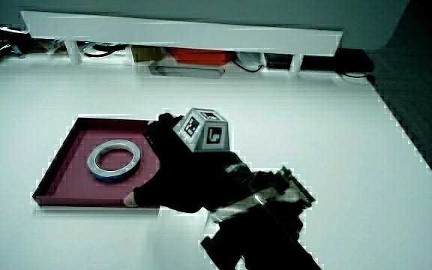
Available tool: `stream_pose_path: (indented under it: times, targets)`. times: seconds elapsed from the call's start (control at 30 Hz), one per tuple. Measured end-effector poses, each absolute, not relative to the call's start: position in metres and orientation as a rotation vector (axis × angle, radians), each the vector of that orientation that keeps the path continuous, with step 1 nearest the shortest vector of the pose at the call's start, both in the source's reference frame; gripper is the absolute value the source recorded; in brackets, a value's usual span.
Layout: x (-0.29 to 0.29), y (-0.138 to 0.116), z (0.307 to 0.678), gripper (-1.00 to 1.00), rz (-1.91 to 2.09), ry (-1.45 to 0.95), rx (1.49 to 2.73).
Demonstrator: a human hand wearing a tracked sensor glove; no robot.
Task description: Pick blue tape
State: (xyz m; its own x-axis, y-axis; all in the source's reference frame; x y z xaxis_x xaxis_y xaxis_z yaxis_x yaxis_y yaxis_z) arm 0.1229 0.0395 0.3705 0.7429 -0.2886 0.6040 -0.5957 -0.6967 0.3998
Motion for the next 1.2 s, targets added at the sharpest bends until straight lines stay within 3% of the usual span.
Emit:
stream_pose_path:
  times: [0.6, 1.2]
  targets:
    - [0.059, 0.008, 0.405, 0.00, 0.709, -0.727, 2.339]
    - [0.015, -0.005, 0.479, 0.00, 0.733, -0.660, 2.353]
